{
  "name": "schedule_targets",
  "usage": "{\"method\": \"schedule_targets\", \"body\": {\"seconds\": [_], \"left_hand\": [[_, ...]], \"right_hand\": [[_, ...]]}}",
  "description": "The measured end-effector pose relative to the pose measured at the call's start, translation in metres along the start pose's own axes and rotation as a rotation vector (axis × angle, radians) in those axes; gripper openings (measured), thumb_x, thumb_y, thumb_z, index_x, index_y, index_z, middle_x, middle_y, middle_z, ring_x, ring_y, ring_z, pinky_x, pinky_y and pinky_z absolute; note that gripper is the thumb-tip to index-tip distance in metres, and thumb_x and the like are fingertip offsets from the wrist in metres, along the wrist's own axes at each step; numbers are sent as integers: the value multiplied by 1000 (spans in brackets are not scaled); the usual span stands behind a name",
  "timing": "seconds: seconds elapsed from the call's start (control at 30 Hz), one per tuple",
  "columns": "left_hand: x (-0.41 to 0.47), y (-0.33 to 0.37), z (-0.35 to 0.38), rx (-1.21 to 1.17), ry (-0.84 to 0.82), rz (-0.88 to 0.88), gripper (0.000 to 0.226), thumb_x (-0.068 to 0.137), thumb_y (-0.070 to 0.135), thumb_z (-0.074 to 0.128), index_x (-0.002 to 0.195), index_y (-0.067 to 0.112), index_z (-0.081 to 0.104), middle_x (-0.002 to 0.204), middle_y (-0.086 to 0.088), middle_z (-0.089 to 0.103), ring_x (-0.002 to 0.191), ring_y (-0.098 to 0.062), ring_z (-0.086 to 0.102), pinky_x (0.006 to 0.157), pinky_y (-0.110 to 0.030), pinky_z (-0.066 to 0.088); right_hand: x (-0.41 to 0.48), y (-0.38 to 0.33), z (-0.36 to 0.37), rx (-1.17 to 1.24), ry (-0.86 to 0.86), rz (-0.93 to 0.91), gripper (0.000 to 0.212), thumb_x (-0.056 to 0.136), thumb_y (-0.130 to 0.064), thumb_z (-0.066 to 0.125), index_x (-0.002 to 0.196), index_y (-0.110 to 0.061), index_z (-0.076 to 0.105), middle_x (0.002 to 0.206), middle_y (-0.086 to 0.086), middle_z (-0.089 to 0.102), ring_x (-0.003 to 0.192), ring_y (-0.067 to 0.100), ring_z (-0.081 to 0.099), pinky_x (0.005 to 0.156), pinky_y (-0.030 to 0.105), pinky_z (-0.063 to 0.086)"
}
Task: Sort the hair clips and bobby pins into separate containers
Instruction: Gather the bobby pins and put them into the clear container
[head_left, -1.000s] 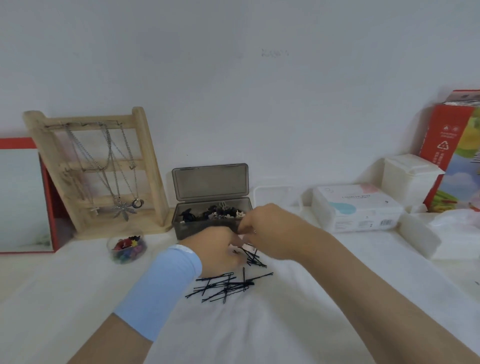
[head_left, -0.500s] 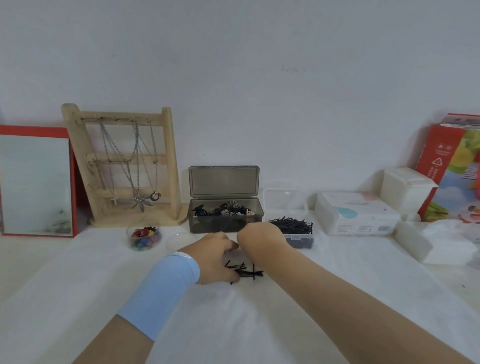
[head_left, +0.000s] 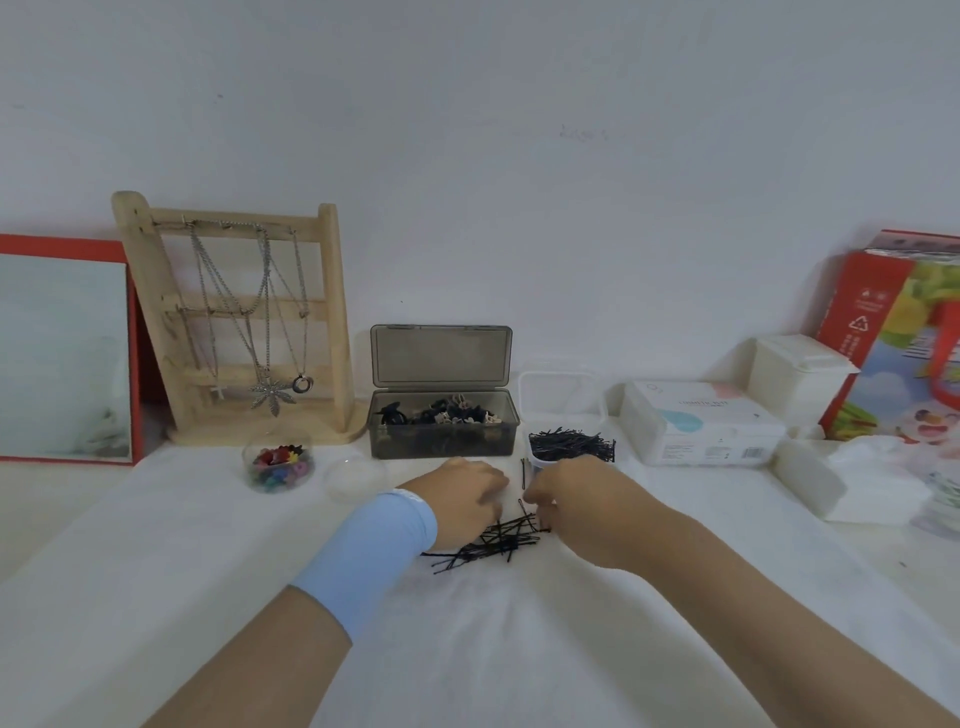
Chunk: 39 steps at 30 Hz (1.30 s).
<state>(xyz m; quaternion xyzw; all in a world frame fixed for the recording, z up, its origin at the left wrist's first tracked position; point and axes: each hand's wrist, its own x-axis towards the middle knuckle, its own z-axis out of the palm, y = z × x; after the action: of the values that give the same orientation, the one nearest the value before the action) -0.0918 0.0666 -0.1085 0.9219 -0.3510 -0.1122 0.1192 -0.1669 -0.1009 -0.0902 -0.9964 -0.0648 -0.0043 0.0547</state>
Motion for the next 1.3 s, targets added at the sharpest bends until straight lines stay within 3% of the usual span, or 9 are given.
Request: {"method": "schedule_targets", "body": {"seconds": [0.07, 0.23, 0.43, 0.6, 0.77, 0.9, 1.03, 1.17, 1.3], "left_hand": [[0, 6, 3, -2, -2, 77, 36, 100, 22, 42, 132, 20, 59, 143, 5, 51, 133, -20, 40, 114, -36, 31], [-7, 4, -3, -193, 45, 41, 32, 96, 21, 49, 112, 35, 73, 118, 14, 66, 107, -9, 60, 100, -28, 45], [18, 13, -11, 93, 96, 59, 44, 100, 12, 40, 129, 35, 62, 134, 3, 52, 123, -22, 50, 102, -40, 44], [26, 20, -5, 226, 45, 61, 40, 101, 24, 40, 130, 39, 62, 135, 8, 50, 129, -19, 43, 102, -39, 43], [29, 18, -5, 172, 160, -51, 25, 93, 32, 56, 106, 28, 77, 113, 6, 68, 108, -20, 61, 91, -32, 51], [27, 13, -14, 116, 163, -131, 19, 91, 22, 61, 95, 23, 79, 99, 7, 74, 96, -16, 66, 88, -24, 50], [13, -3, -19, -104, 122, -152, 23, 84, 15, 69, 92, 36, 61, 86, 16, 72, 85, -6, 65, 85, -27, 53], [-10, -15, -17, -142, 56, -90, 25, 86, 16, 69, 102, 35, 68, 85, 20, 72, 81, 7, 61, 81, -18, 46], [-32, -21, -23, -241, 36, -112, 35, 90, 43, 64, 125, 41, 59, 108, 22, 68, 100, 3, 59, 96, -27, 48]], "right_hand": [[-1, 6, 10, -19, -38, 46, 16, 88, -9, 50, 83, -19, 62, 89, 3, 65, 84, 26, 57, 71, 32, 50], [-4, 13, 13, 132, -7, -35, 40, 85, 1, 49, 106, -22, 74, 98, -2, 70, 86, 17, 59, 72, 27, 45], [2, 25, 11, 34, 30, -24, 42, 90, -9, 56, 122, -34, 67, 115, -3, 63, 108, 19, 58, 86, 29, 48], [2, 30, 1, -52, 18, -71, 23, 89, -29, 62, 106, -41, 72, 97, -12, 55, 103, 14, 56, 72, 24, 37], [4, 26, 1, 20, 10, -94, 14, 85, -37, 65, 96, -38, 74, 99, -14, 67, 97, 10, 58, 77, 27, 47], [6, 19, 4, 74, 18, -25, 20, 89, -35, 62, 108, -31, 68, 100, -9, 70, 97, 13, 56, 79, 29, 48], [10, 12, 12, 27, 5, 12, 11, 91, -21, 57, 81, -15, 58, 87, 5, 66, 85, 26, 59, 69, 35, 49], [7, 2, 15, 226, -18, -99, 35, 95, -11, 57, 126, -24, 65, 115, -8, 71, 96, 8, 60, 85, 20, 46], [1, -2, 1, 351, 26, -70, 36, 99, -27, 54, 134, -23, 59, 120, -8, 69, 102, 7, 58, 83, 16, 40]]}}
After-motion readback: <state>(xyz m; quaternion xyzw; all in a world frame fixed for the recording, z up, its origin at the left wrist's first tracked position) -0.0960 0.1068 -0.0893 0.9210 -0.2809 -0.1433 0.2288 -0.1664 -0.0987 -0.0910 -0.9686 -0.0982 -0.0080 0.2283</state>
